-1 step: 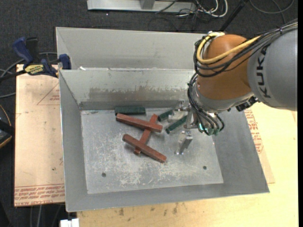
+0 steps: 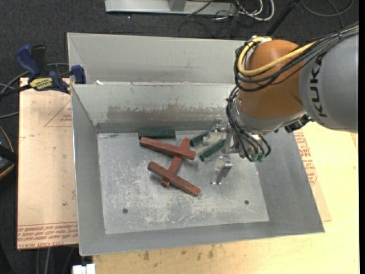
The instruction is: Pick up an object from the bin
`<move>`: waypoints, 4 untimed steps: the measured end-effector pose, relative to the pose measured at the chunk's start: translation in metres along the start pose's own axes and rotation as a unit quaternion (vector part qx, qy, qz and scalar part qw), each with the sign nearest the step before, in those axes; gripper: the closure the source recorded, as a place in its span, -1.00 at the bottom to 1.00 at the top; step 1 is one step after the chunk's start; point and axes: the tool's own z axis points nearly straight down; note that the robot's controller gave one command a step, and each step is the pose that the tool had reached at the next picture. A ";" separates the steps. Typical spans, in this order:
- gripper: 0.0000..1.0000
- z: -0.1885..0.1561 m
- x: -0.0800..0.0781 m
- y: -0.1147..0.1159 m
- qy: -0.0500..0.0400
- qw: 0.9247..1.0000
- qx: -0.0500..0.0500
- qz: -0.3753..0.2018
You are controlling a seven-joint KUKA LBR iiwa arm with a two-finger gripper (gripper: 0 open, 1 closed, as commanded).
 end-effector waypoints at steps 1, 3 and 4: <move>-1.00 0.054 0.008 0.018 -0.002 0.999 0.000 0.041; -1.00 0.130 0.002 0.042 -0.006 0.998 -0.002 0.061; -1.00 0.130 -0.001 0.044 -0.003 0.998 0.000 0.064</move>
Offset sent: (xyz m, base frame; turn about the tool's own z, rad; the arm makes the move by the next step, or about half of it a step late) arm -0.0033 0.0456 -0.1362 0.1327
